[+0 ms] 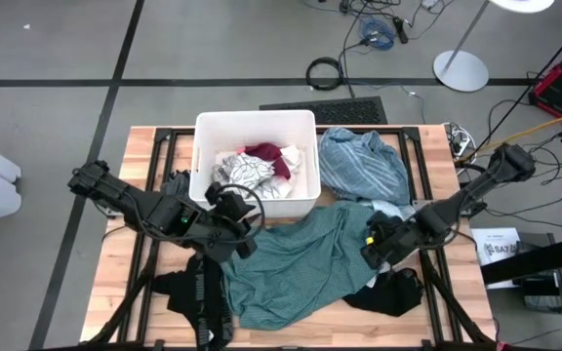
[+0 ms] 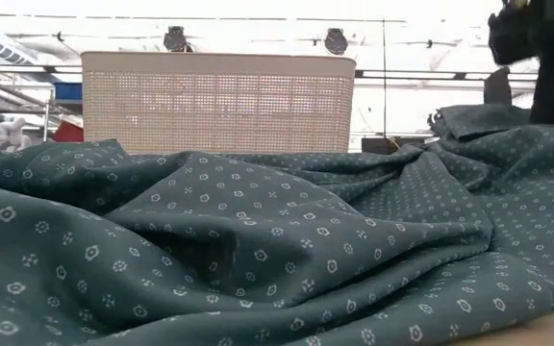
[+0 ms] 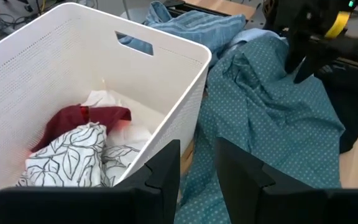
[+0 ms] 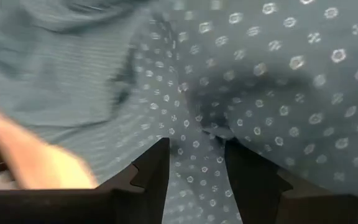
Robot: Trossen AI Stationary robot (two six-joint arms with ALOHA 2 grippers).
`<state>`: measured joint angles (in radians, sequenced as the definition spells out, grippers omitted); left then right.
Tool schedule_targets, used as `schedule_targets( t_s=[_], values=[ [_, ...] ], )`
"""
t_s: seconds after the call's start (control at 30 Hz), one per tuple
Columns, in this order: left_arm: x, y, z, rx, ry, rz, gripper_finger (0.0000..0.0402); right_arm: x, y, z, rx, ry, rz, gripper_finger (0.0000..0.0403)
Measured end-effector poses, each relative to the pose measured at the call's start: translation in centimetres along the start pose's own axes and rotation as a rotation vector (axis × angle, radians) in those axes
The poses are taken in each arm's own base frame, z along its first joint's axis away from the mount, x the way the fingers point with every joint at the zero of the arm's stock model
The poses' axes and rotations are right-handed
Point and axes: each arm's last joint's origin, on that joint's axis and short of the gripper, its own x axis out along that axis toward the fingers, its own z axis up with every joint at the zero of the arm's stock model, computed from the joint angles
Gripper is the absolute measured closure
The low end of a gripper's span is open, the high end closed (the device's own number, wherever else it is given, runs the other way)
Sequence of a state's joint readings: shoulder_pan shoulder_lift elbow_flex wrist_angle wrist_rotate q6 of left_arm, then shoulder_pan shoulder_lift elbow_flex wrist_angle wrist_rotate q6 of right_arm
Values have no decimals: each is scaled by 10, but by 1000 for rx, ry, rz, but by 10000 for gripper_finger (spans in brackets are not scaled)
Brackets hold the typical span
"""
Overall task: Sort clothes
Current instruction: Fold the green polo shirt
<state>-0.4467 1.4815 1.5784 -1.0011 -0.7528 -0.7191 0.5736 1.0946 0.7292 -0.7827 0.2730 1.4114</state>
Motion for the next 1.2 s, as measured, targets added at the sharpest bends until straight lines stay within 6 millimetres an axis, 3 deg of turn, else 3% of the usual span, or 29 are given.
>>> schedule_targets(
  t_s=[0.27,0.37,0.47,0.63,0.77,0.93,1.07,1.2],
  values=[
    [1,1,1,0,0,3,292,35,9,-4,-64,69,-101,265],
    [1,1,1,-2,1,3,292,41,15,-4,-53,66,-67,308],
    [1,1,1,-2,1,3,292,40,19,-3,-62,58,-27,381],
    [1,1,0,-3,1,3,292,28,19,4,-47,23,13,399],
    [1,1,0,-3,1,3,292,6,35,24,-85,-66,111,401],
    [2,1,2,-14,-20,16,292,-17,60,63,-203,-153,223,402],
    [-2,6,8,-49,-81,44,292,-18,77,95,-283,-152,307,402],
    [-11,21,17,-93,-147,90,292,-3,97,123,-363,-132,374,402]
  ],
)
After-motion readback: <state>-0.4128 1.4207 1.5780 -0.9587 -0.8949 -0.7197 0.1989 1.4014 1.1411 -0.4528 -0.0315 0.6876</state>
